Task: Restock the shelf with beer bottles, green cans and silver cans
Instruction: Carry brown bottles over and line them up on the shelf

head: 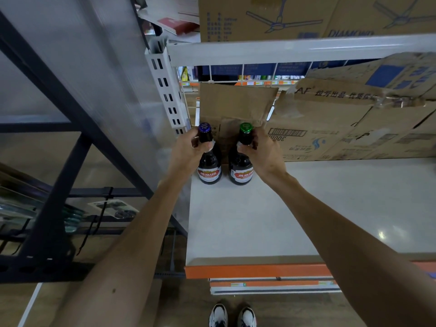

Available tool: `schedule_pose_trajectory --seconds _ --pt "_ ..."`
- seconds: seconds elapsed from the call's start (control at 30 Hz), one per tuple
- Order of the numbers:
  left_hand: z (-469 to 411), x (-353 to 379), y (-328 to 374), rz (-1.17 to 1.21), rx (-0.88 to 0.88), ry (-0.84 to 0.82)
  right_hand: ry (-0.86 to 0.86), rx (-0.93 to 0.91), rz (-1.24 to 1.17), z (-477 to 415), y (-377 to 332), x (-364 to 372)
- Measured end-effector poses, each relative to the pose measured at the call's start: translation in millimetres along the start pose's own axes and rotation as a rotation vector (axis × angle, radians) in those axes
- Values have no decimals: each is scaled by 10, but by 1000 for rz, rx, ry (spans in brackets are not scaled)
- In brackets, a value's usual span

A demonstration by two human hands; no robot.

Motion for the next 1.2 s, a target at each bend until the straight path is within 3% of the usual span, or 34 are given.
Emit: schedule_pose_trajectory --seconds 0.43,0.63,0.7,0.77,0.83,1.03,1.2 --pt "10 5 19 -18 -3 -27 10 39 -13 55 -42 -31" --pt "56 15 93 79 -17 -107 -5 50 -160 230 -109 -203" --pt "96 -54 253 101 46 6 36 69 -115 290 -55 -337" --pt "173 -205 463 42 139 263 81 79 -8 325 19 -490" --pt "284 -252 732 -20 265 397 110 100 53 361 90 -642" --pt "640 227 1391 9 466 138 160 94 101 601 209 -1030" --pt "1036 1078 1517 -206 457 -322 252 166 139 911 556 -1563"
Point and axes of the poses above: each hand's wrist, its own z-axis away from the middle knuckle, its own x-axis out of the palm, y = z × x, the point moved 7 cm from there along -z, towards the middle knuckle, and after that the axes turned 11 degrees about y, right-handed, at the moved point
